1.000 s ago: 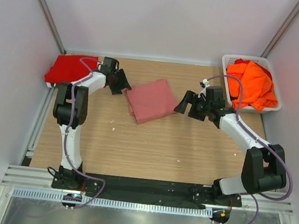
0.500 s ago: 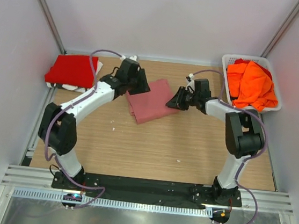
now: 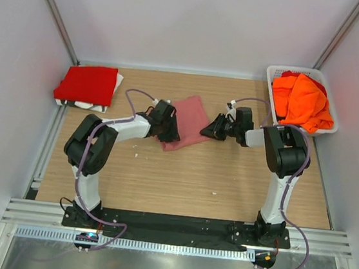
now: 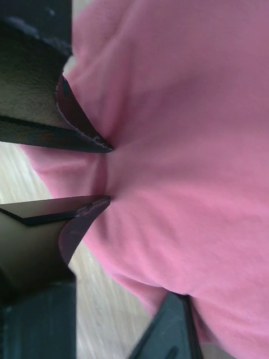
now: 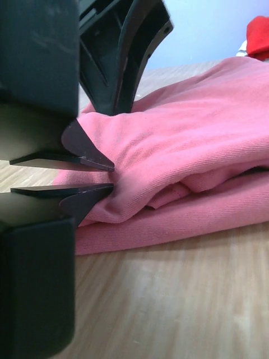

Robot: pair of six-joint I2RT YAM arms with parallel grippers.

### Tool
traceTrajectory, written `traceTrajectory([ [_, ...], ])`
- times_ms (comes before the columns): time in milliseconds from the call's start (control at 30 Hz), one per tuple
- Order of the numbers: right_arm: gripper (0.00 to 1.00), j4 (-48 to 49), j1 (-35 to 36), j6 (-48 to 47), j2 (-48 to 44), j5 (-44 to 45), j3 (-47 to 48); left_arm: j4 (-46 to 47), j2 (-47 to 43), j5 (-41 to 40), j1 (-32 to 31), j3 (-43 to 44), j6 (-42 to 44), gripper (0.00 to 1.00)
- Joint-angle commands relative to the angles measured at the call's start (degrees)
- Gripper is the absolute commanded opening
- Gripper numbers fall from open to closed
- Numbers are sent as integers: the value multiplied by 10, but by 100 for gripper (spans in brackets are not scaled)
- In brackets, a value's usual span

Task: Fold and stack the t-shirts
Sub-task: Fold the tshirt

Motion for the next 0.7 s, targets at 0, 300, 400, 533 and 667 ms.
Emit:
traceTrajectory([
  [0,21,-15,5,2,1,38,-64,15,-46,-34,-10,-89,-5,38],
  [300,51,-110,38,-16,-149,114,-100,-100,-189,-150,-39,-111,40,43],
  [400,66,-185,63,-39,-223,147,-63,-157,-234,-190,-65,-71,47,45],
  [533,71,-255,82,-53,-299,171,-33,-170,-282,-195,-76,-60,46,49],
  [667,73,-298,84,-53,-379,194,-56,-165,-292,-205,-58,-48,68,72],
])
